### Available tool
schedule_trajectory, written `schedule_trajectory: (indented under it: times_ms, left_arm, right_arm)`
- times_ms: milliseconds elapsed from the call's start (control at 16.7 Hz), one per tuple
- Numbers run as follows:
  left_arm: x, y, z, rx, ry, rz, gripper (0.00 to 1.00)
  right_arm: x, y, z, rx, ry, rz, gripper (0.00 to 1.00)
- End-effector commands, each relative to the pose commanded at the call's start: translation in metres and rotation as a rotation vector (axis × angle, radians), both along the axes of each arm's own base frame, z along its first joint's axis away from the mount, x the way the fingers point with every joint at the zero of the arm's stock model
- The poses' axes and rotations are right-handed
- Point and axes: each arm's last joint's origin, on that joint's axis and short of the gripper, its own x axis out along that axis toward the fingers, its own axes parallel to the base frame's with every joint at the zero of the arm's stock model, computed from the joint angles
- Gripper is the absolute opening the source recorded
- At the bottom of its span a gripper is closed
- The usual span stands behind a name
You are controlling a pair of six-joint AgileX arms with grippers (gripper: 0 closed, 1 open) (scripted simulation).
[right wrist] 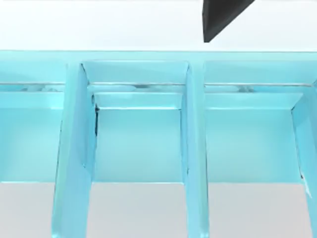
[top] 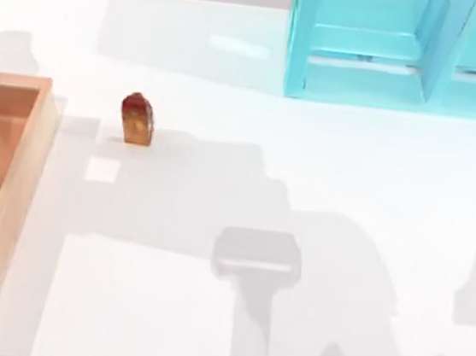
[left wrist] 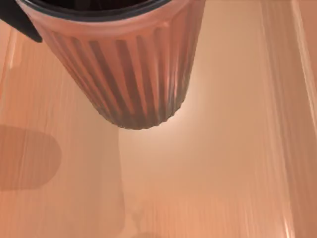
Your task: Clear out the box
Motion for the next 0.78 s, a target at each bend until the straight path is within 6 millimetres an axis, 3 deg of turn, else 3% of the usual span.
schedule_trajectory:
  times_ms: [180, 360, 600, 780]
  left_arm:
    - [0.021, -0.054, -0.012, -0.01, -0.009, 0.008, 0.0]
    - [0.033, -0.137, -0.031, -0.024, -0.003, 0.01, 0.0]
    - [0.016, -0.257, -0.061, -0.04, 0.009, 0.0, 0.0]
    - [-0.004, -0.313, -0.076, -0.049, 0.009, -0.002, 0.0]
  right_arm:
    - [0.0, 0.0, 0.0, 0.0, 0.0, 0.0, 1.0]
    - [0.0, 0.0, 0.0, 0.0, 0.0, 0.0, 1.0]
    - [0.0, 0.0, 0.0, 0.0, 0.0, 0.0, 1.0]
    - [0.0, 0.0, 0.0, 0.0, 0.0, 0.0, 1.0]
